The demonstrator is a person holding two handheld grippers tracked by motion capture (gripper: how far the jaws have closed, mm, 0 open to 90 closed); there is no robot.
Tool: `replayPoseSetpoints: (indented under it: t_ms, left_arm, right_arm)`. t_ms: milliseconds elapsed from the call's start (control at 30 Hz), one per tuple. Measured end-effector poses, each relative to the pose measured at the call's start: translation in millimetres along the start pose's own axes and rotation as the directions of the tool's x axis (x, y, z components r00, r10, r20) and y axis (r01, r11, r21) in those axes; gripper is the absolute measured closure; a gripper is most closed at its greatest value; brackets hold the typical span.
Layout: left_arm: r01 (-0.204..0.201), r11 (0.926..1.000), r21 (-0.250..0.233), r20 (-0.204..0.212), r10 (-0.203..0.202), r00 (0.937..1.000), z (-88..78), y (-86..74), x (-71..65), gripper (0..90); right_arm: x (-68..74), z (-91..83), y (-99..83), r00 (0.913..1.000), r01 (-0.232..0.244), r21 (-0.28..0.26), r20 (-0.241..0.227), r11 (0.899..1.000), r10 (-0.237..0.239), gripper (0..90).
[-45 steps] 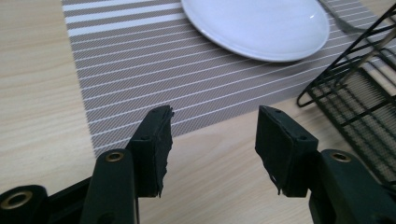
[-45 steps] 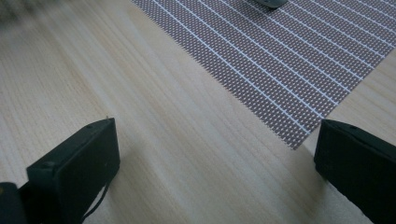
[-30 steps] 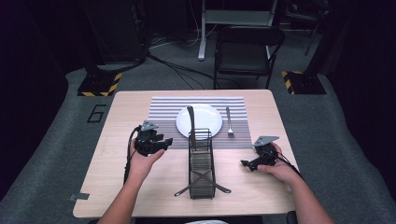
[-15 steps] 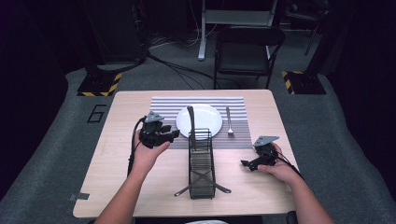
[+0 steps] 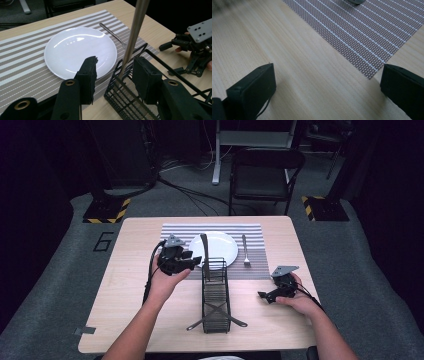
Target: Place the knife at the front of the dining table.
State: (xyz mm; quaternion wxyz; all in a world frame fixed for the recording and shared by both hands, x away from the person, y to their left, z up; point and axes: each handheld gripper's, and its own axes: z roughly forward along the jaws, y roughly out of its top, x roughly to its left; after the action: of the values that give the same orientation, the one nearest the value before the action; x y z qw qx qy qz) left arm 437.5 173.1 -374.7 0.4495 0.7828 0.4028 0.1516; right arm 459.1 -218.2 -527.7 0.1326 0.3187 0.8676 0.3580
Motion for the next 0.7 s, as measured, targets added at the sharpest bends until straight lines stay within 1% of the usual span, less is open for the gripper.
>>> replayPoseSetpoints:
  t_ms: [167,267,367,400,600,700]
  left_arm:
    - [-0.012,0.9999,0.003,0.015,0.012,0.9998,4.9,3.0,-4.0,54.6]
    - [-0.021,0.9998,-0.004,0.023,0.021,0.9995,9.2,4.4,-6.7,59.0]
    - [-0.021,0.9998,0.0,0.033,0.021,0.9992,13.1,5.6,-8.0,59.0]
    - [-0.015,0.9999,-0.005,0.042,0.015,0.999,16.8,6.2,-9.0,59.0]
    - [-0.009,0.9999,-0.012,0.054,0.009,0.9985,23.7,8.2,-9.9,59.7]
    - [-0.012,0.9998,-0.014,0.067,0.012,0.9977,27.9,8.7,-10.4,60.8]
  right_arm:
    - [0.4,-0.1,0.0,1.0,-0.005,0.002,0.0,1.0,0.005,0.0]
    - [0.1,0.0,0.0,1.0,-0.001,0.0,0.0,1.0,0.001,0.0]
    - [0.1,0.0,0.0,1.0,-0.002,0.0,0.0,1.0,0.002,0.0]
    - [0.1,0.0,0.0,1.0,-0.002,0.0,0.0,1.0,0.002,0.0]
    - [0.0,0.0,0.0,1.0,-0.001,0.0,0.0,1.0,0.001,0.0]
    - [0.1,0.0,0.0,1.0,-0.002,0.001,0.0,1.0,0.002,0.0]
